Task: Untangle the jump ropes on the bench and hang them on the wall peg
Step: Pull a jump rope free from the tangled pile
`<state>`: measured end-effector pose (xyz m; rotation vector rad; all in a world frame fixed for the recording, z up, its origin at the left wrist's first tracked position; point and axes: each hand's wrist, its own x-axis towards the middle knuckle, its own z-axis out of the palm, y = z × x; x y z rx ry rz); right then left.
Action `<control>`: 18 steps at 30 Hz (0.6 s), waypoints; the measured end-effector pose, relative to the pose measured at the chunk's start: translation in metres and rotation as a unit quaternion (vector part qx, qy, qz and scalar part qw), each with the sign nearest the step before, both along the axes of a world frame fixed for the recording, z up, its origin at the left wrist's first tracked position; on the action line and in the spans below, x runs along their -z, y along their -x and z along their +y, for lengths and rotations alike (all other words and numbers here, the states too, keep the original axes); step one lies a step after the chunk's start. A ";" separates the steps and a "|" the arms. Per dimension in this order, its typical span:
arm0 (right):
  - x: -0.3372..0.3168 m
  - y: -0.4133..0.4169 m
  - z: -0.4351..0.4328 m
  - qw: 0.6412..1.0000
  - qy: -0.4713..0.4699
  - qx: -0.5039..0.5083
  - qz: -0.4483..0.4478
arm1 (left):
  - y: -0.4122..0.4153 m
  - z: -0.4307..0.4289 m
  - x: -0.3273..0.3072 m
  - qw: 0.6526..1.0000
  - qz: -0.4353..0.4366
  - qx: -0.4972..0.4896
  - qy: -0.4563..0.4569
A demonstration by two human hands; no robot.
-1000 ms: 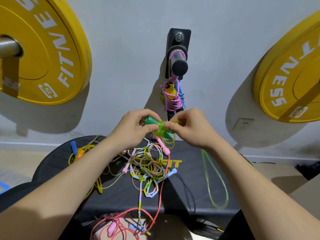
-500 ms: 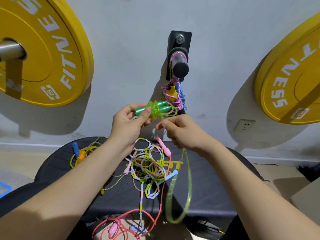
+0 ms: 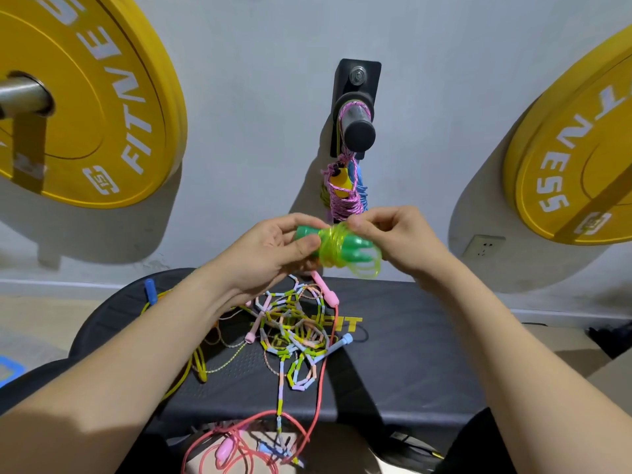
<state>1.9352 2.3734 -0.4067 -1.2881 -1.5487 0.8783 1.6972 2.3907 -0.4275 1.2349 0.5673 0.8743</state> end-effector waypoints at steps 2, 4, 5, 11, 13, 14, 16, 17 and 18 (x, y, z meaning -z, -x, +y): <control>0.003 0.003 0.001 0.998 0.043 -0.022 0.043 | -0.006 0.000 -0.001 0.993 -0.099 -0.038 0.052; 0.007 0.012 0.001 0.995 0.070 -0.048 0.047 | -0.012 0.003 0.001 0.981 -0.139 -0.116 0.070; 0.009 0.016 0.000 0.993 0.080 -0.063 0.052 | -0.014 0.005 0.004 0.977 -0.135 -0.154 0.062; 0.013 0.037 -0.004 0.993 0.024 -0.067 0.094 | -0.013 0.008 0.016 0.961 0.029 -0.250 -0.113; 0.015 0.034 -0.003 0.996 -0.017 -0.056 0.064 | -0.011 0.007 0.013 0.962 0.089 -0.233 -0.113; 0.015 0.034 -0.005 0.997 -0.031 -0.069 0.030 | -0.009 0.006 0.010 0.962 0.114 -0.226 -0.102; 0.012 0.033 -0.007 0.994 -0.041 -0.102 -0.029 | -0.005 0.004 0.004 0.967 0.135 -0.198 -0.082; 0.010 0.033 -0.008 0.992 -0.045 -0.110 -0.051 | -0.005 0.002 0.002 0.973 0.137 -0.170 -0.079; 0.009 0.035 -0.008 0.989 -0.051 -0.121 -0.075 | -0.005 0.000 0.000 0.978 0.141 -0.133 -0.080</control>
